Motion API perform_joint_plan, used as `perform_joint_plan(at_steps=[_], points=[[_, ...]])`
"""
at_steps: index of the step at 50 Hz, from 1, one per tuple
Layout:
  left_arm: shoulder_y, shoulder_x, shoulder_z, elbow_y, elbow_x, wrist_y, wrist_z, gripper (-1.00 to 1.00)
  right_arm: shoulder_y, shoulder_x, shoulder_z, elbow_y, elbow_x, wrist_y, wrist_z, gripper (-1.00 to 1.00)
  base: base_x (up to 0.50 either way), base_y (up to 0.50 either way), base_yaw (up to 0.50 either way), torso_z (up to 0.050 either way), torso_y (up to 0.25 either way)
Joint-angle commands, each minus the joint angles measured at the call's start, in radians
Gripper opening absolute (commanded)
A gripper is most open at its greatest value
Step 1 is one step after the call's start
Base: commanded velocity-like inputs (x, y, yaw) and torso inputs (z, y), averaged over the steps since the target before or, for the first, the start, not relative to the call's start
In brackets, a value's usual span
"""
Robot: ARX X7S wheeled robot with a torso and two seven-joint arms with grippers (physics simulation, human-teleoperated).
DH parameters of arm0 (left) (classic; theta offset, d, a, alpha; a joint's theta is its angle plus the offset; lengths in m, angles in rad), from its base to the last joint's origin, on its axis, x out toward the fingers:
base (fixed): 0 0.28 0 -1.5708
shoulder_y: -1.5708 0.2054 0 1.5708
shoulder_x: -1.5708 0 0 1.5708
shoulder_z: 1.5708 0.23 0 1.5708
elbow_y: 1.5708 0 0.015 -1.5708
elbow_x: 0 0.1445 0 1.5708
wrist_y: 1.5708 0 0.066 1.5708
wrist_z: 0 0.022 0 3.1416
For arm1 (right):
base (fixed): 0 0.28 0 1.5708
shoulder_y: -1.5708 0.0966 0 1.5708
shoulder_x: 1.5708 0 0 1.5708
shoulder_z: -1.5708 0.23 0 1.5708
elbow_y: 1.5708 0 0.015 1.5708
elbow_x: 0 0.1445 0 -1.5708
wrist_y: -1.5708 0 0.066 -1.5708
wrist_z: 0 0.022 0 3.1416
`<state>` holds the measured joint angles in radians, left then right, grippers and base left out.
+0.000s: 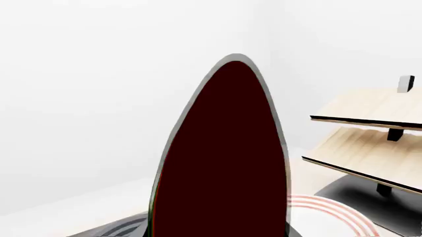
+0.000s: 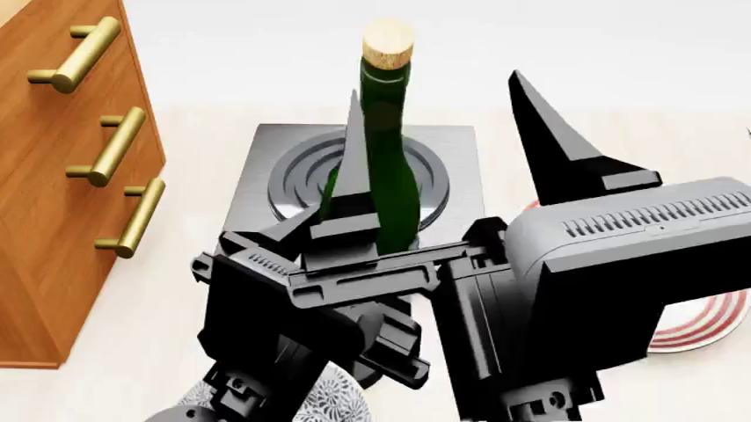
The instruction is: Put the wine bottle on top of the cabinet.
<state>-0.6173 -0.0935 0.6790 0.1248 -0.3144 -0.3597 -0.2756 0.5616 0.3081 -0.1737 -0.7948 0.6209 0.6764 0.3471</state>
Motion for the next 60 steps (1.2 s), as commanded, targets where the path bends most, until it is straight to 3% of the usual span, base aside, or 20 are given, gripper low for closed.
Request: perform_joint_plan(at_steps=[1,6,12,15,23,30,36,47,60], points=[[-0.064,-0.001,-0.035,-0.046,-0.045,0.008,-0.016,-1.00,-0.171,0.021,0.077,-0.169,0.054,-0.029,0.069,1.00,0.00,0.00,0.00,0.000,0.000],[-0.128,-0.002,-0.050,-0.112,-0.037,0.006,-0.013,-1.00,-0.269,0.085,0.096,-0.251,0.098,-0.095,0.143,1.00,0.00,0.00,0.00,0.000,0.002],[-0.199,-0.020,-0.077,-0.123,-0.039,-0.038,-0.031,-1.00,-0.355,0.268,-0.021,-0.251,0.043,-0.267,0.297,1.00,0.00,0.00,0.00,0.000,0.000],[-0.238,-0.035,-0.092,-0.120,-0.043,-0.065,-0.034,-1.00,-0.404,0.300,-0.065,-0.245,-0.023,-0.296,0.318,1.00,0.00,0.00,0.00,0.000,0.000],[-0.369,-0.075,-0.145,-0.109,-0.054,-0.154,-0.049,-1.00,-0.518,0.288,-0.109,-0.176,-0.110,-0.394,0.287,1.00,0.00,0.00,0.00,0.001,0.001],[-0.478,-0.104,-0.207,-0.129,-0.069,-0.212,-0.067,-1.00,-0.535,0.269,-0.160,-0.098,-0.192,-0.424,0.266,1.00,0.00,0.00,0.00,0.000,0.001],[-0.561,-0.136,-0.195,-0.144,-0.049,-0.252,-0.050,-1.00,-0.528,0.265,-0.175,-0.094,-0.212,-0.427,0.264,1.00,0.00,0.00,0.00,0.000,0.000],[-0.819,-0.122,-0.177,-0.447,0.001,-0.192,0.053,-1.00,-0.522,0.263,-0.195,-0.085,-0.213,-0.441,0.243,1.00,0.00,0.00,0.00,0.000,0.001],[-1.153,-0.097,-0.170,-0.977,0.079,-0.029,0.143,-1.00,-0.530,0.268,-0.188,-0.080,-0.198,-0.460,0.237,1.00,0.00,0.00,0.00,0.001,0.001]])
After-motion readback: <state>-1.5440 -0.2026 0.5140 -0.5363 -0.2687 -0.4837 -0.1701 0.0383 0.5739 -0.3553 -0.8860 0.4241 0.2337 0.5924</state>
